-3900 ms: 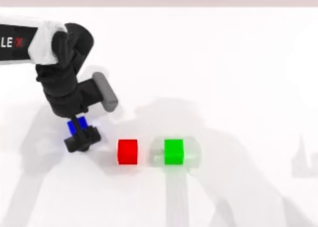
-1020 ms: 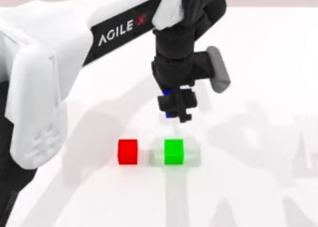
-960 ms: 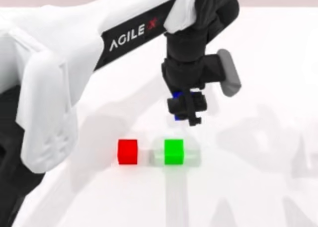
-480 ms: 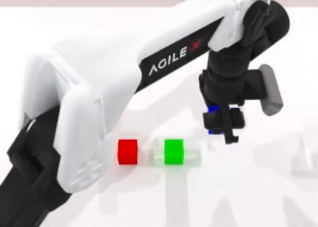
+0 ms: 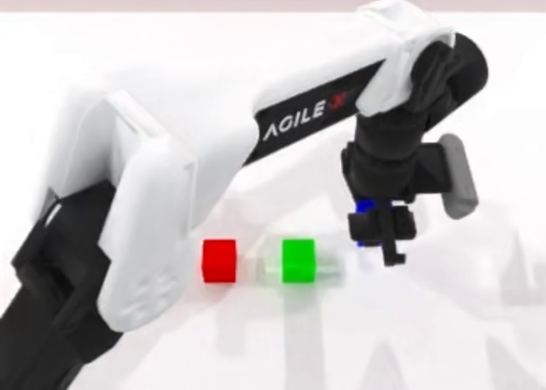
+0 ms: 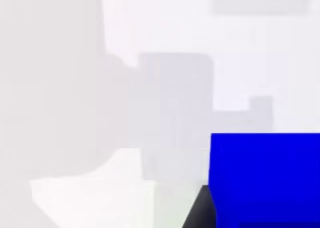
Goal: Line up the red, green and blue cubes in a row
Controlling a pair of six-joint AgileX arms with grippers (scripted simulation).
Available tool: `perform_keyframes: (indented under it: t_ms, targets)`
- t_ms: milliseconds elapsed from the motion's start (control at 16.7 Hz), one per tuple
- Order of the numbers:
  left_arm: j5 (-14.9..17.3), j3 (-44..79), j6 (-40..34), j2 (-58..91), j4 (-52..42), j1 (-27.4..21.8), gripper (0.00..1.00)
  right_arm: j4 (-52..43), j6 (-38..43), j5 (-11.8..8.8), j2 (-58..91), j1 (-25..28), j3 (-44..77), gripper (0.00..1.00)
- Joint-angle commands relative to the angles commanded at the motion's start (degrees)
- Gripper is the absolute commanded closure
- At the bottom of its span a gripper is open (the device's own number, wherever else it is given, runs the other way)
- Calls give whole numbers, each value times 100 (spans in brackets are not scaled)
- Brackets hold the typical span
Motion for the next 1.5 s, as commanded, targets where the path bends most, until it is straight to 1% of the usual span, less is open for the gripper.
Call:
perform_keyframes:
  t_ms: [240, 480, 1260, 1320, 1500]
  targets:
    - [-1, -644, -7, 45, 664, -22, 100, 0, 0, 0, 0, 0, 0, 0]
    - [-1, -671, -6, 50, 691, -24, 100, 0, 0, 0, 0, 0, 0, 0]
    - [-1, -671, -6, 50, 691, -24, 2, 0, 0, 0, 0, 0, 0, 0]
    - [-1, -671, -6, 50, 691, -24, 0, 0, 0, 0, 0, 0, 0, 0]
    - [-1, -671, -6, 50, 691, -24, 0, 0, 0, 0, 0, 0, 0, 0]
